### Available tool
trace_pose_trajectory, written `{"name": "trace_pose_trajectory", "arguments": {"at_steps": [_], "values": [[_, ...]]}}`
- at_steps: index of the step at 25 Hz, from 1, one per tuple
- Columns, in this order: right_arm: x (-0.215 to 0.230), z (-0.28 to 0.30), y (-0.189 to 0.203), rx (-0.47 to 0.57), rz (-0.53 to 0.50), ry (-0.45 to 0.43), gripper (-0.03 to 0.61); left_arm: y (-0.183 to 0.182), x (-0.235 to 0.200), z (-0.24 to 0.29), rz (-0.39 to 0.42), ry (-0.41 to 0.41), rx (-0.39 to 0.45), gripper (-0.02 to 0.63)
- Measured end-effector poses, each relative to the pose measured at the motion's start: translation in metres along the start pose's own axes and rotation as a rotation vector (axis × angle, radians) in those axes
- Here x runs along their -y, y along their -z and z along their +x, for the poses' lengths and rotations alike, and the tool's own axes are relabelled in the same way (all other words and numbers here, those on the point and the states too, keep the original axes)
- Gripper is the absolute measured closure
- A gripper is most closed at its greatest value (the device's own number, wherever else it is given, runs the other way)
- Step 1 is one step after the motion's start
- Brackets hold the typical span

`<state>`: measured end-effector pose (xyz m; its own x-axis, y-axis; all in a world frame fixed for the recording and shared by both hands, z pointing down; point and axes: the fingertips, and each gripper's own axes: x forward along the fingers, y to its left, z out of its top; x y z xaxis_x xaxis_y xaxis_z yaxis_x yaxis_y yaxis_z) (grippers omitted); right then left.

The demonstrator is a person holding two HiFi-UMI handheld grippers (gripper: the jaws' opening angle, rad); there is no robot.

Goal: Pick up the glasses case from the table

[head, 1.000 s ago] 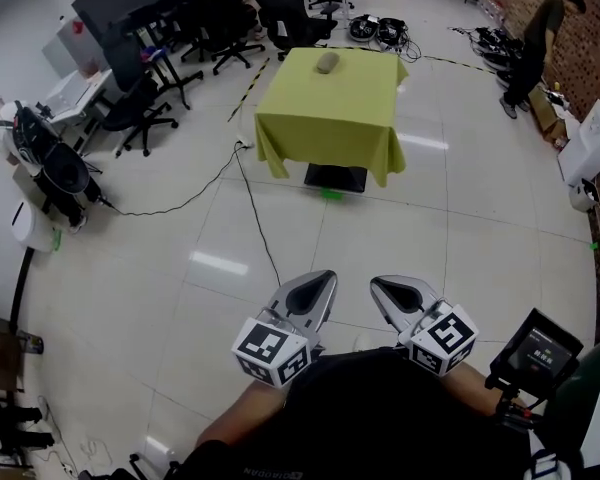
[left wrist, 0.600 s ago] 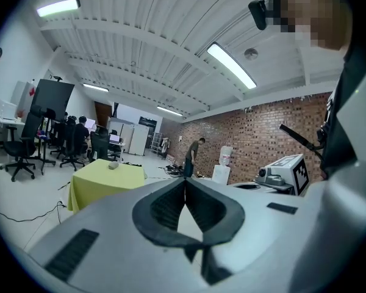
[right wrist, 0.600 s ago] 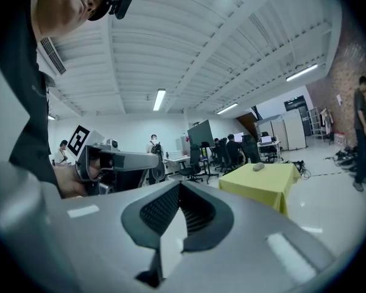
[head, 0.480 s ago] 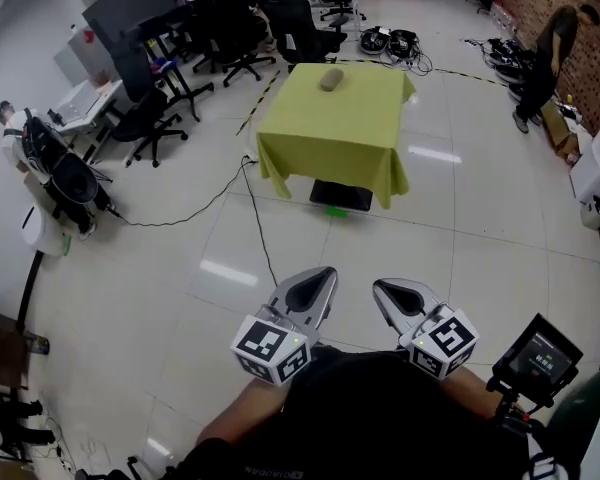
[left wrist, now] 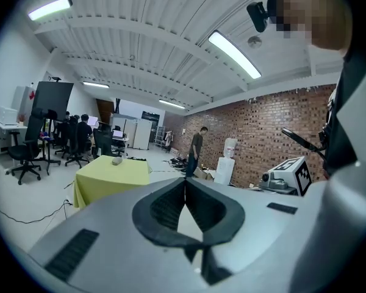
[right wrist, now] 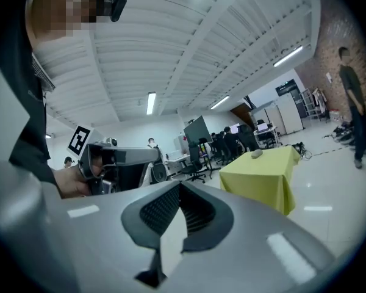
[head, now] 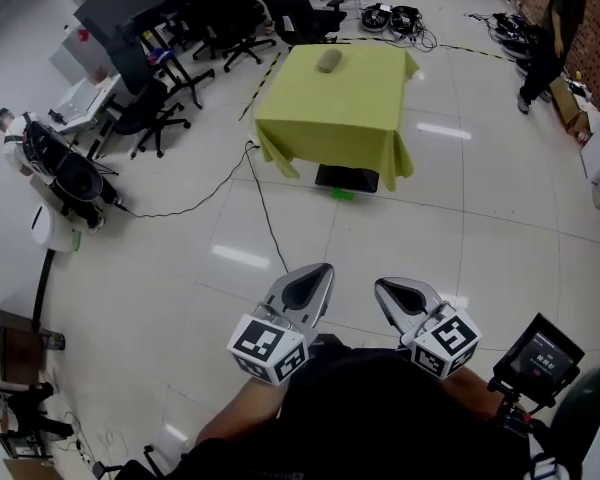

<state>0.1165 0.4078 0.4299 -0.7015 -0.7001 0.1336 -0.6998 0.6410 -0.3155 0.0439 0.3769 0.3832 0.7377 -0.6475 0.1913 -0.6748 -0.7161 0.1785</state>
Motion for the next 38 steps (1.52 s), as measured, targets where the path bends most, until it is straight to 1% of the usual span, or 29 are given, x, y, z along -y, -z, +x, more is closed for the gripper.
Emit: {"name": "trace_pose_trajectory", "arguments": {"at_steps": [6,11,14,19,26,31,38], "values": [[-0.004,0.007,0.010,-0.026,0.036,-0.021,0.577,0.017,0.004,-0.004,-0.029,0.002,-0.064,0.606],[0.003,0.014,0.009,-0.019,0.053,0.005,0.577,0.014,-0.004,0.004,-0.032,0.021,-0.067,0.606],[0.006,0.018,0.007,-0.019,0.052,0.024,0.577,0.008,-0.011,0.008,-0.032,0.032,-0.053,0.606],[0.003,0.044,0.000,-0.038,0.022,0.031,0.577,-0.004,-0.043,0.008,-0.042,0.029,-0.035,0.606],[0.012,0.084,-0.026,-0.024,-0.021,0.079,0.577,-0.025,-0.094,0.005,-0.044,0.025,0.015,0.606],[0.009,0.120,-0.032,-0.037,-0.040,0.094,0.577,-0.035,-0.129,0.005,-0.047,0.051,0.032,0.606],[0.007,0.167,-0.035,-0.044,-0.059,0.158,0.577,-0.040,-0.182,0.003,-0.051,0.105,0.040,0.606]]}}
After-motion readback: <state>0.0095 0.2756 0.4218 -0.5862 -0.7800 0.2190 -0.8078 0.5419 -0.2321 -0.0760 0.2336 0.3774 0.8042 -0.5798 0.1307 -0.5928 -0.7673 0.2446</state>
